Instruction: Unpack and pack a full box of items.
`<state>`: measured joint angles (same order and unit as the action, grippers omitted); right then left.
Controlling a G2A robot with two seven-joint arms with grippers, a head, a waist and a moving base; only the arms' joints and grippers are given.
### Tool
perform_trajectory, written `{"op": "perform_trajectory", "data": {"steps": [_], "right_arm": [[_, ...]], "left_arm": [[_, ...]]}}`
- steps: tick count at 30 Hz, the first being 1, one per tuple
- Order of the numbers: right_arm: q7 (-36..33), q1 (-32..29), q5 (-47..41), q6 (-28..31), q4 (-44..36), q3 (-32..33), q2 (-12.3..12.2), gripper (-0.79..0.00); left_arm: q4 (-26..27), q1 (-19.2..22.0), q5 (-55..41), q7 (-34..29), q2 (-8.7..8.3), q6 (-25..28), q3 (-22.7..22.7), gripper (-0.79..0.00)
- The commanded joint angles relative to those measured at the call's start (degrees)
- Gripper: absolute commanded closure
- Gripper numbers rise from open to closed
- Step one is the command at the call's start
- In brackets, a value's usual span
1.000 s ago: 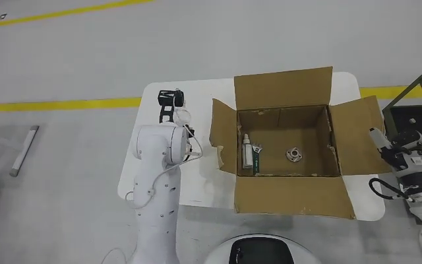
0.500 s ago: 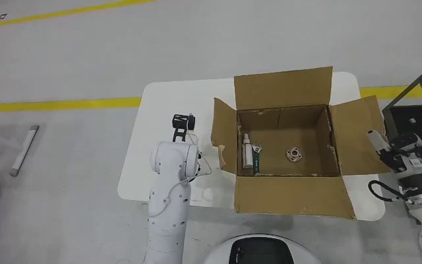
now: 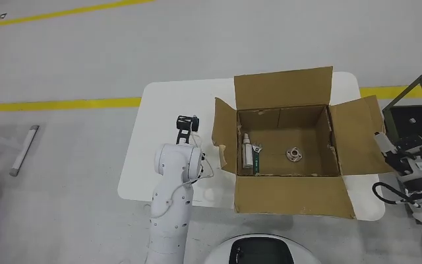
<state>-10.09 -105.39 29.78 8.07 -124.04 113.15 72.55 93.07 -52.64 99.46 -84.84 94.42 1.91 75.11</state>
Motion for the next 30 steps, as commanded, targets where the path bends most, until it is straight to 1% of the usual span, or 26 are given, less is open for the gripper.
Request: {"op": "perform_trajectory", "data": {"steps": [1,8,13,17,20,25,30], "right_arm": [[0.3,-0.4,-0.7,0.1,0.0,0.1,0.1,-0.785],[0.6,-1.3,-2.0,0.8,-0.1,0.8,0.2,-0.785],[0.2,-1.1,-2.5,1.6,0.3,0.8,0.2,-0.785],[-0.4,-0.7,-2.6,2.1,0.6,0.5,0.2,-0.785],[-0.8,-0.5,-2.5,2.4,0.7,0.3,0.1,-0.785],[-1.2,-0.4,-2.7,2.9,0.9,0.4,0.1,-0.785],[-1.8,-0.4,-2.8,3.1,0.9,0.8,0.1,-0.785]], "left_arm": [[-0.8,-0.2,0.2,0.3,0.04,-0.3,-0.6,0.000],[-2.5,-2.4,2.2,-0.4,-0.37,-1.2,0.8,0.000],[-2.2,-4.8,0.9,-0.8,-0.47,-3.8,2.2,0.000],[-2.5,-6.1,0.0,-0.1,-0.43,-5.6,2.3,0.000],[-2.9,-6.4,-1.0,-0.3,-0.31,-7.2,2.2,0.000],[-3.6,-6.0,-1.7,-1.1,-0.14,-8.4,1.4,0.000],[-5.3,-5.8,-1.9,-0.6,-0.09,-9.9,1.4,0.000]]}}
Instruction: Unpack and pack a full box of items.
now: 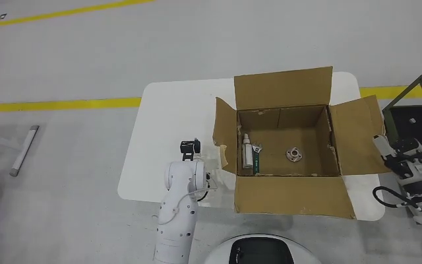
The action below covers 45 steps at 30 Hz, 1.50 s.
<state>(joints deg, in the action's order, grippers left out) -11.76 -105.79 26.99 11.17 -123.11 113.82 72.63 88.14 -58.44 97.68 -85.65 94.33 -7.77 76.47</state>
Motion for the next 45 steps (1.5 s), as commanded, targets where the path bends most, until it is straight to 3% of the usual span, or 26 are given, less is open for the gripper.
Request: {"op": "perform_trajectory", "data": {"steps": [1,6,7,8,10,11,24,26,28,29,31,32,33,35,40,42,45], "right_arm": [[-0.2,0.1,-0.1,0.0,0.0,0.2,0.0,-0.785],[-0.6,0.2,0.1,0.3,0.0,0.3,-0.1,-0.785],[-0.6,0.2,0.1,0.3,0.0,0.4,-0.1,-0.785],[-0.7,0.2,0.1,0.3,0.0,0.4,-0.1,-0.785],[-0.9,0.2,0.2,0.4,0.0,0.3,-0.1,-0.785],[-1.0,0.3,0.3,0.4,0.0,0.3,-0.1,-0.785],[-2.3,1.9,1.4,0.2,-0.6,-1.6,-0.2,-0.785],[-2.9,2.8,1.7,0.4,-0.7,-2.2,-0.3,-0.757],[-3.7,4.0,2.0,0.8,-0.9,-3.2,-0.4,-0.662],[-4.4,4.7,2.6,1.0,-1.0,-4.0,-0.5,-0.400],[-6.0,6.0,3.9,1.2,-0.8,-6.0,-0.6,-0.262],[-6.7,6.8,4.4,1.1,-0.8,-7.2,-0.7,-0.095],[-7.3,7.6,5.1,1.1,-0.8,-8.3,-0.7,-0.028],[-8.2,8.9,6.9,1.0,-1.1,-10.3,-0.8,-0.003],[-8.5,8.7,10.7,-1.2,-2.8,-11.8,-0.9,-0.068],[-8.1,7.6,11.5,-2.6,-2.8,-11.4,-0.8,0.000],[-7.0,6.3,11.9,-4.1,-3.6,-10.1,-0.8,0.000]], "left_arm": [[-0.8,0.0,-0.1,0.5,0.01,-0.5,0.1,0.000],[-2.2,0.3,-0.4,1.8,0.04,-1.8,0.1,0.000],[-2.4,0.3,-0.4,2.0,0.05,-1.8,0.1,-0.058],[-2.6,0.3,-0.5,2.0,0.05,-1.9,0.0,-0.185],[-3.0,0.3,-0.5,2.2,0.04,-1.9,-0.1,-0.653],[-3.1,0.4,-0.5,2.2,0.04,-1.8,-0.1,-0.785],[-2.2,1.1,-1.1,0.9,-0.16,-0.9,0.5,-0.785],[-1.6,1.4,-0.9,1.0,-0.20,-0.7,0.4,-0.785],[-1.2,1.6,-0.7,1.1,-0.23,-0.4,0.4,-0.785],[-0.9,1.9,-0.7,1.3,-0.24,-0.4,0.4,-0.785],[-0.6,2.2,-0.9,1.5,-0.25,-0.5,0.4,-0.785],[-0.5,2.4,-0.9,1.7,-0.25,-0.6,0.5,-0.785],[-0.4,2.5,-0.9,1.9,-0.25,-0.6,0.5,-0.785],[-0.4,2.8,-1.0,2.0,-0.26,-0.7,0.5,-0.785],[0.1,2.8,-1.5,2.2,-0.32,-0.9,0.8,-0.785],[0.3,2.7,-1.6,2.3,-0.38,-0.9,1.1,-0.785],[0.3,2.9,-1.7,2.6,-0.48,-0.5,1.5,-0.785]]}}
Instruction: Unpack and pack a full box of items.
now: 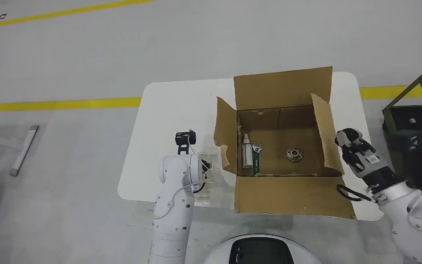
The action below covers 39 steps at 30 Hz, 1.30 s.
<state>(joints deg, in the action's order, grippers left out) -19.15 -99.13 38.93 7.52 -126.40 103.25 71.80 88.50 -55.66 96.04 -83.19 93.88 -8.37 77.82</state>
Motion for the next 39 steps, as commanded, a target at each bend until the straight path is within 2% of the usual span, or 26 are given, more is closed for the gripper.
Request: {"op": "perform_trajectory", "data": {"steps": [1,7,8,9,10,11,16,19,21,26,29,35,37,39], "right_arm": [[0.7,-0.8,0.1,-1.0,-0.7,1.1,0.0,0.000],[1.7,-3.7,0.0,-2.9,-2.7,4.3,0.1,0.000],[1.6,-4.1,0.1,-2.6,-3.1,4.7,0.1,-0.145],[1.4,-4.5,0.4,-1.9,-3.8,5.1,0.0,-0.354],[1.1,-4.8,0.4,-1.1,-4.4,5.4,0.0,-0.520],[0.5,-5.0,0.8,0.3,-5.1,5.7,-0.1,-0.785],[-4.8,-3.6,9.0,11.7,-8.2,5.8,-1.2,-0.785],[-8.4,-0.4,18.7,21.0,-8.2,4.5,-2.2,-0.785],[-8.9,1.2,25.0,24.4,-8.2,3.5,-2.6,-0.785],[-5.9,1.1,39.4,27.2,-8.2,2.5,-3.2,-0.785],[-2.3,-1.0,42.6,27.8,-8.2,3.1,-3.4,-0.785],[5.0,-5.0,46.0,30.6,-8.2,7.6,-3.7,-0.785],[6.8,-6.8,43.6,27.6,-8.2,8.7,-3.4,-0.785],[6.8,-6.8,43.6,27.6,-8.2,8.7,-3.4,-0.785]], "left_arm": [[-0.2,0.2,-0.1,0.2,-0.07,0.2,0.3,-0.785],[-1.3,1.0,-0.9,1.3,-0.19,1.3,0.4,-0.785],[-1.5,1.1,-1.0,1.4,-0.21,1.4,0.5,-0.785],[-1.7,1.2,-1.1,1.5,-0.23,1.5,0.5,-0.785],[-1.9,1.3,-1.2,1.7,-0.25,1.6,0.6,-0.785],[-2.1,1.4,-1.3,1.8,-0.29,1.7,0.7,-0.785],[-2.9,1.9,-1.5,2.4,-0.51,2.1,1.5,-0.785],[-3.1,2.1,-1.7,2.6,-0.62,2.2,1.8,-0.785],[-3.2,2.2,-1.8,2.9,-0.70,2.1,2.1,-0.785],[-2.8,1.8,-1.9,3.1,-0.89,2.0,2.5,-0.785],[-2.3,1.2,-2.0,2.9,-1.02,2.1,2.7,-0.785],[-2.0,0.8,-1.9,2.6,-1.21,2.4,2.6,-0.785],[-2.1,0.8,-2.0,2.7,-1.24,2.4,2.5,-0.785],[-2.2,0.8,-2.1,2.7,-1.25,2.4,2.4,-0.785]]}}
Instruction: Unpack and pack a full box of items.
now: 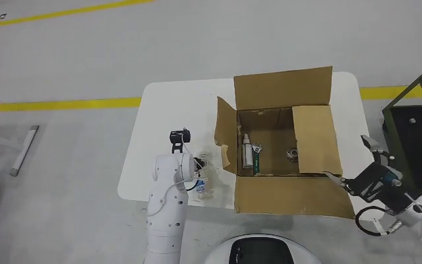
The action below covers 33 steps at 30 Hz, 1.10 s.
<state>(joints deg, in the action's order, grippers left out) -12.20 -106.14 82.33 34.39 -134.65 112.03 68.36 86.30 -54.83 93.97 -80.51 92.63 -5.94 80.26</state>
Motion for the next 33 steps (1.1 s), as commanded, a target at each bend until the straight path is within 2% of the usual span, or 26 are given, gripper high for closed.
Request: {"op": "perform_trajectory", "data": {"steps": [1,9,17,22,27,33], "right_arm": [[-0.1,0.2,0.2,0.7,0.0,-0.1,0.0,-0.785],[-0.2,0.2,0.7,0.6,0.0,-0.1,0.0,-0.785],[7.8,-1.0,15.6,2.2,0.0,-0.5,-0.8,-0.785],[13.0,-5.0,23.2,1.0,0.0,-1.9,-1.0,-0.785],[13.6,-8.1,24.4,-1.9,0.0,-2.9,-0.8,-0.785],[13.1,-6.2,29.1,-2.5,0.0,-5.5,-1.2,-0.785]], "left_arm": [[0.0,0.0,0.0,0.0,0.00,0.0,0.0,-0.785],[0.0,0.0,0.0,0.0,0.00,0.0,0.0,-0.785],[0.0,0.0,0.0,0.0,0.00,0.0,0.0,-0.785],[0.0,0.0,0.0,0.0,0.00,0.0,0.0,-0.785],[0.0,0.0,0.0,0.0,0.00,0.0,0.0,-0.785],[0.0,0.0,0.0,0.0,0.00,0.0,0.0,-0.785]]}}
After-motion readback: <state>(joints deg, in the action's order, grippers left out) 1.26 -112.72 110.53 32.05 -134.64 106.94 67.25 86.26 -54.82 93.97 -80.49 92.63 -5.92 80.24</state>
